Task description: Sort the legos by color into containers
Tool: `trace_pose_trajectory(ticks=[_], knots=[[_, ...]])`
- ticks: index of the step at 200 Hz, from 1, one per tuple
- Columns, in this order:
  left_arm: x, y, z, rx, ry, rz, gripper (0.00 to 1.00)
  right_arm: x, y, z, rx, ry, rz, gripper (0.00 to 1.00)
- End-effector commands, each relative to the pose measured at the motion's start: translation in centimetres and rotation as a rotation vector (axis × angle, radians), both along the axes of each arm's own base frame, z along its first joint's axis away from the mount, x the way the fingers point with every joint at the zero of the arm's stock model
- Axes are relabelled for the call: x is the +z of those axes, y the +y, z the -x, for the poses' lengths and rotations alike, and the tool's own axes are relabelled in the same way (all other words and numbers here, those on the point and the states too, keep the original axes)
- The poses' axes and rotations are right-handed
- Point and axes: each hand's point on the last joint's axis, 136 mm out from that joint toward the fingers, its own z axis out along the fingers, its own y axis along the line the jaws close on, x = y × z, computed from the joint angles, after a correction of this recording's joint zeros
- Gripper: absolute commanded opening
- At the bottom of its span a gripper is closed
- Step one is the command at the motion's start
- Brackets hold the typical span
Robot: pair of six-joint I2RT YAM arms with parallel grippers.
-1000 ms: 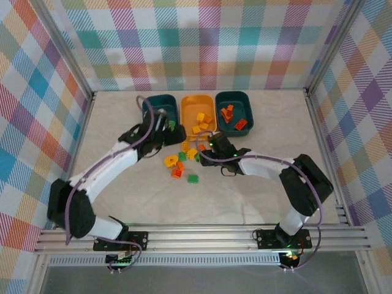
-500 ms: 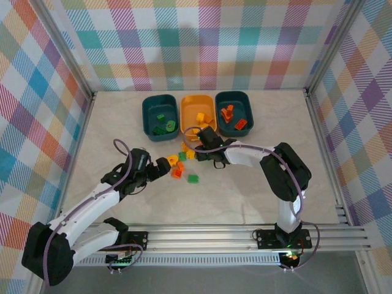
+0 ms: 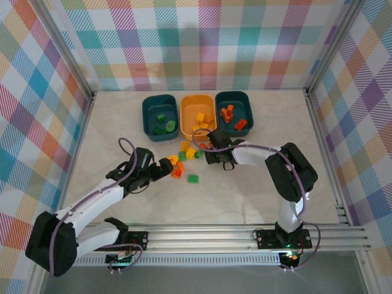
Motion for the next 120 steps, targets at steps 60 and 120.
trace_pose_trajectory(ticks=[60, 120], knots=[[1.3, 0.3, -0.4, 0.002, -0.04, -0.013, 1.0, 0.4, 0.0, -0.7, 0.039, -0.003, -0.003, 0.42], [1.2, 4.6, -0.2, 0.206, -0.033, -0.106, 1.0, 9.0, 3.8, 0.4, 0.057, -0.091, -0.219, 0.35]])
